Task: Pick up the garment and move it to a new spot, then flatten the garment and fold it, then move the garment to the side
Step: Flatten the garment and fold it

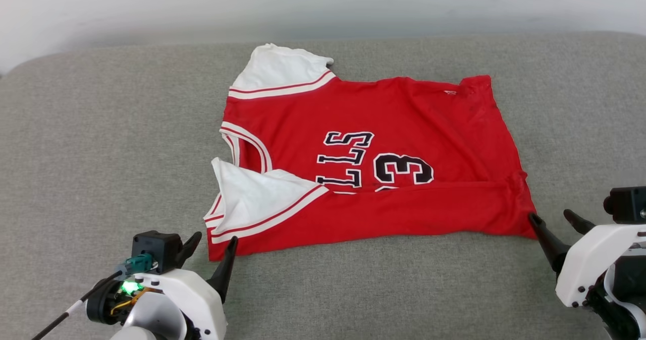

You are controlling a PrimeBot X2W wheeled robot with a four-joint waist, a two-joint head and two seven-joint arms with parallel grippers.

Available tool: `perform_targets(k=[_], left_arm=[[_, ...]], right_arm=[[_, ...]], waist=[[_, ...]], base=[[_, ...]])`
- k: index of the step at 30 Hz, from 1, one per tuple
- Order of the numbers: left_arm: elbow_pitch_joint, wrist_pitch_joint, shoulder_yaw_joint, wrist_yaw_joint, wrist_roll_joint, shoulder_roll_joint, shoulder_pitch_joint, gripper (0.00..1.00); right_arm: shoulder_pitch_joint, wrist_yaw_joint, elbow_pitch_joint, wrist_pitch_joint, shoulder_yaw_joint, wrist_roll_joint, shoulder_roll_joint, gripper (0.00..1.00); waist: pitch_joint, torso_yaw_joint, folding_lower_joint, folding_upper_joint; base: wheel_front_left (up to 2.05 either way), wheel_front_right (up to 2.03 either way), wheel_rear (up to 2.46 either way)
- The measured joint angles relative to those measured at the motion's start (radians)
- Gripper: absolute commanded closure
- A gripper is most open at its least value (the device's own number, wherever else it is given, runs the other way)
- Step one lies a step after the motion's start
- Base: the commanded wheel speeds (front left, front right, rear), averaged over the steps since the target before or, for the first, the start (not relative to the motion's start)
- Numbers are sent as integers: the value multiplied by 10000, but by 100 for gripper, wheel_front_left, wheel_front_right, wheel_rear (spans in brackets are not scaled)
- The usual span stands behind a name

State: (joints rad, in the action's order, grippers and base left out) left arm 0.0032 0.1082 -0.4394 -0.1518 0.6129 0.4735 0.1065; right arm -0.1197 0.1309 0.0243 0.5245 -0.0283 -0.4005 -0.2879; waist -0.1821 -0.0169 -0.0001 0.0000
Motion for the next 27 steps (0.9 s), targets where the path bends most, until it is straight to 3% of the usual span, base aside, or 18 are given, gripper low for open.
perform_targets(k=[5,12,21,22,23,27], left_arm=[[-174,422,50,-305,-35,192,3,0],[274,1007,90,-828,-144,276,150,0],[759,1356,2,-775,111,182,301,0],[803,1398,-19,-736,167,178,348,62],[848,1432,-44,-662,194,174,390,100],[993,1423,-132,-274,451,25,462,100]], right_arm=[[245,0,-803,221,-209,242,529,0],[283,0,-1356,322,-226,362,755,0],[286,0,-1440,330,-247,353,865,0],[285,0,-1438,303,-242,353,865,0],[281,0,-1436,303,-230,351,865,0],[260,0,-1340,336,-224,291,779,0]], waist=[[-262,143,0,0],[-694,350,0,0],[-1195,516,0,0],[-1220,519,0,0],[-1227,519,0,0],[-1110,469,1,0]], base=[[0,0,0],[0,0,0],[0,0,0],[0,0,0],[0,0,0],[0,0,0]])
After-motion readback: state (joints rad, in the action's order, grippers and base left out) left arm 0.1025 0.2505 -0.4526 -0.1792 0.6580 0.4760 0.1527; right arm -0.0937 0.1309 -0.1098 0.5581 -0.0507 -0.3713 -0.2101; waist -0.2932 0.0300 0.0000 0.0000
